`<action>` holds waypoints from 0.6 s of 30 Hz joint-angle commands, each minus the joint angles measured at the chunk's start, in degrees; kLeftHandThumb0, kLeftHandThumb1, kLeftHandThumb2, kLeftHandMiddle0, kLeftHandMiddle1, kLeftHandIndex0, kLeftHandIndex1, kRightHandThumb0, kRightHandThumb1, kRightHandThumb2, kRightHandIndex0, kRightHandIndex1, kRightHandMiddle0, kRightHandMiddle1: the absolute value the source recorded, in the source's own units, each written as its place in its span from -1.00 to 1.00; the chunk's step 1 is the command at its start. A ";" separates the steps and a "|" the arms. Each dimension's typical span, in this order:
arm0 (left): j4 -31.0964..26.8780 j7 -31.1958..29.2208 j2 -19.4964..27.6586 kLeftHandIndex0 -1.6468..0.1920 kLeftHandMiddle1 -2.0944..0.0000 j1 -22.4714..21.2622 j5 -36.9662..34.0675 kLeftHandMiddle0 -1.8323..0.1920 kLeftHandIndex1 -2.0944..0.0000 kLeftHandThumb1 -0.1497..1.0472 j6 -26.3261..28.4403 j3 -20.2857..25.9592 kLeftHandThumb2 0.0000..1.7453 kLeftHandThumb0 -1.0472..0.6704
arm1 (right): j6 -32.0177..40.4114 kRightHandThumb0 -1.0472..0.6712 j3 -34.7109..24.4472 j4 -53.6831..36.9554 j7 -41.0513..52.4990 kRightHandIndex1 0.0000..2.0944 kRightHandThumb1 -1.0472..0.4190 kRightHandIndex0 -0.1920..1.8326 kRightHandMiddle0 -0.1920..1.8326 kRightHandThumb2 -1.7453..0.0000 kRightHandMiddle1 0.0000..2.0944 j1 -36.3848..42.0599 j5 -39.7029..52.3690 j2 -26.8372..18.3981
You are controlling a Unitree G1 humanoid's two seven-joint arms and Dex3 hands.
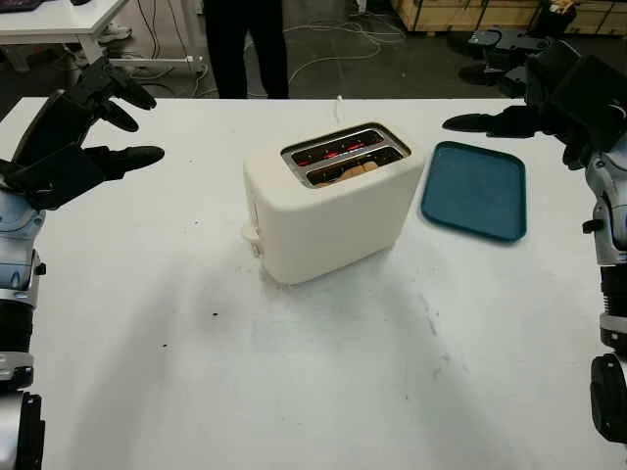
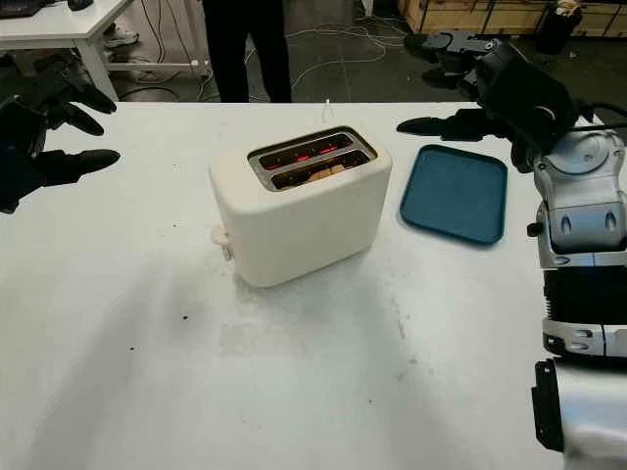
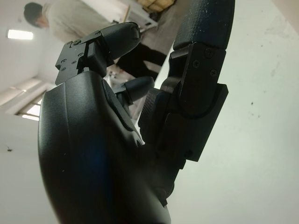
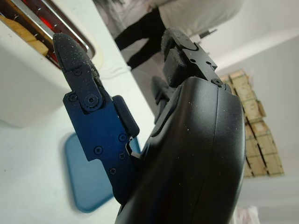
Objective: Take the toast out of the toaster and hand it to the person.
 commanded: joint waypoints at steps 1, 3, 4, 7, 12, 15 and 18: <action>-0.09 0.21 -0.32 0.79 -0.56 0.35 -0.31 0.81 -0.45 0.79 -0.25 0.21 -0.81 -1.00 | -0.94 -0.45 -0.08 0.18 0.18 -0.30 -0.54 -0.80 -0.41 1.00 -1.00 -0.63 0.21 -0.07; -0.11 0.20 -0.34 0.79 -0.56 0.35 -0.34 0.81 -0.45 0.79 -0.02 0.23 -0.81 -1.00 | -0.58 -0.45 0.18 -0.17 0.20 -0.30 -0.55 -0.80 -0.41 1.00 -1.00 -0.68 -0.09 -0.23; -0.09 0.21 -0.30 0.79 -0.56 0.31 -0.27 0.81 -0.45 0.79 -0.06 0.20 -0.81 -1.00 | -0.55 -0.44 0.19 -0.24 0.31 -0.30 -0.55 -0.80 -0.41 1.00 -1.00 -0.68 -0.03 -0.24; -0.13 0.39 -0.32 0.79 -0.56 0.19 -0.11 0.81 -0.46 0.79 -0.24 0.15 -0.81 -1.00 | -0.89 -0.44 0.20 -0.10 0.48 -0.31 -0.55 -0.80 -0.42 1.00 -1.00 -0.67 -0.07 -0.33; 0.26 0.21 -0.70 0.79 -0.54 0.05 -0.71 0.81 -0.44 0.79 -0.17 0.30 -0.83 -1.00 | -0.87 -0.43 0.07 -0.17 0.33 -0.32 -0.55 -0.79 -0.42 1.00 -1.00 -0.66 -0.05 -0.21; 0.10 0.11 -0.71 0.79 -0.55 0.02 -0.62 0.81 -0.45 0.79 0.06 0.26 -0.85 -1.00 | -0.39 -0.43 0.14 -0.36 -0.03 -0.32 -0.54 -0.78 -0.41 1.00 -0.99 -0.74 -0.19 0.00; 0.14 0.25 -0.61 0.79 -0.55 0.06 -0.30 0.81 -0.45 0.79 -0.44 0.23 -0.84 -1.00 | -0.22 -0.40 0.14 -0.66 -0.42 -0.32 -0.54 -0.77 -0.40 1.00 -0.99 -0.45 -0.25 0.30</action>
